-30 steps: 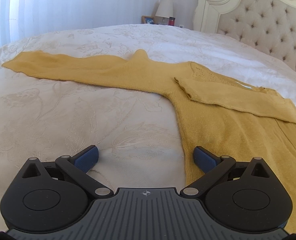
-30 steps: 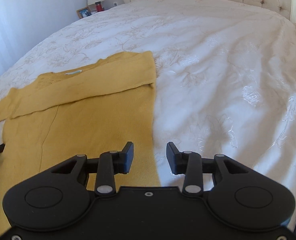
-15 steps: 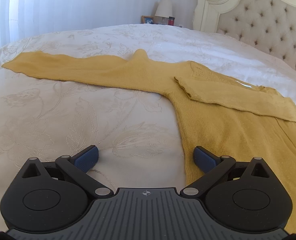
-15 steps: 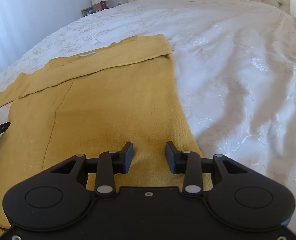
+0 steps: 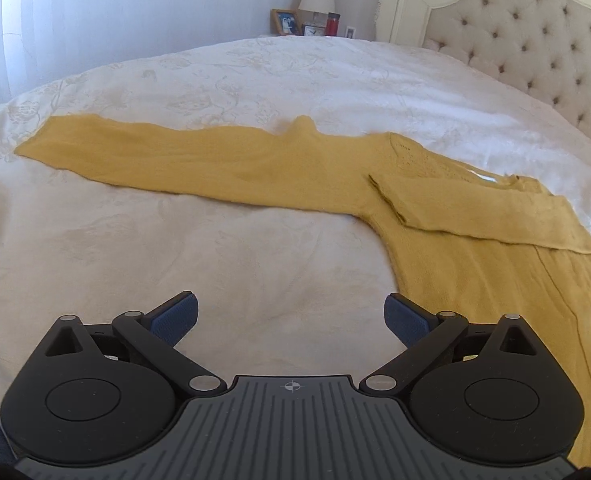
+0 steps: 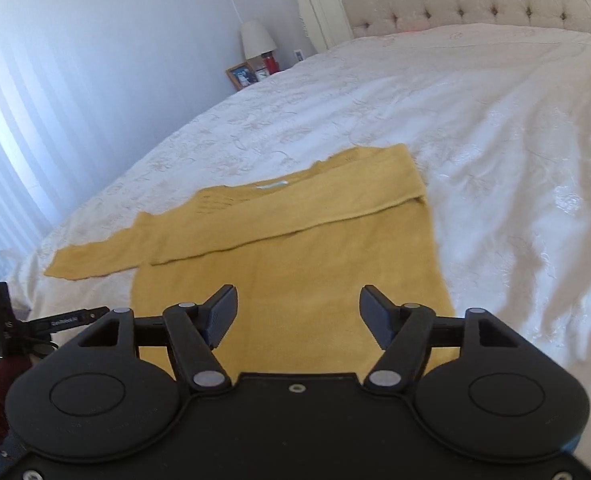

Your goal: Fold small clothes

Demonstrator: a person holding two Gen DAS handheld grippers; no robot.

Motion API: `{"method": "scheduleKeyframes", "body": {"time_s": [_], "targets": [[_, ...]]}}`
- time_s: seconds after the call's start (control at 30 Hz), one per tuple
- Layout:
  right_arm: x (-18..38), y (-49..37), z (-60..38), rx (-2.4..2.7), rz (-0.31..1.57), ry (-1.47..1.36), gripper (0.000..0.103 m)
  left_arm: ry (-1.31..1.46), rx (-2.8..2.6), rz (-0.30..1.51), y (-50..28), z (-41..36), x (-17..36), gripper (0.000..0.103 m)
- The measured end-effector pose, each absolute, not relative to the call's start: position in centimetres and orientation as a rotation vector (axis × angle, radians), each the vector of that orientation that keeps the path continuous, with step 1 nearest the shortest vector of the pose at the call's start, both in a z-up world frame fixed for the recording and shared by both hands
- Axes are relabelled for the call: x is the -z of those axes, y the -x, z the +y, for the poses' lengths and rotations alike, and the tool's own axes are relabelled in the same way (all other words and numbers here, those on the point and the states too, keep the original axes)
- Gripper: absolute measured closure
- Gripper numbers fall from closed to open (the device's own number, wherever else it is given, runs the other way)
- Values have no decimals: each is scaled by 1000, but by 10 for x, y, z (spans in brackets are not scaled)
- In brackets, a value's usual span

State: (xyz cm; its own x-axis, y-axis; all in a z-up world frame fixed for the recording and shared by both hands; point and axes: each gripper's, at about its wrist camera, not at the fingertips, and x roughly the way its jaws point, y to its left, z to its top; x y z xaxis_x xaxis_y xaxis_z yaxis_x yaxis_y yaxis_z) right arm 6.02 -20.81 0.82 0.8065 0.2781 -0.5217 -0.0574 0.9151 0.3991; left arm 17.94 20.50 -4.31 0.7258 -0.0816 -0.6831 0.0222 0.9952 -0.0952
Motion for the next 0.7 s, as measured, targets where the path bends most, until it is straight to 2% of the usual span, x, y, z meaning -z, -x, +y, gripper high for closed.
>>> {"method": "scheduleKeyframes", "body": {"time_s": [0.27, 0.53, 0.57, 0.6, 0.7], "targets": [[-26, -91, -164, -295, 532, -343, 28, 189, -112, 738, -233, 298, 8, 2], [-6, -116, -128, -362, 571, -326, 28, 180, -263, 722, -288, 362, 16, 3], [-3, -117, -124, -370, 575, -317, 28, 185, -271, 725, -292, 370, 19, 5], [-1, -118, -120, -374, 577, -307, 28, 191, -276, 730, -297, 377, 22, 11], [5, -121, -112, -382, 588, -287, 28, 206, -290, 754, -311, 393, 33, 14]]}}
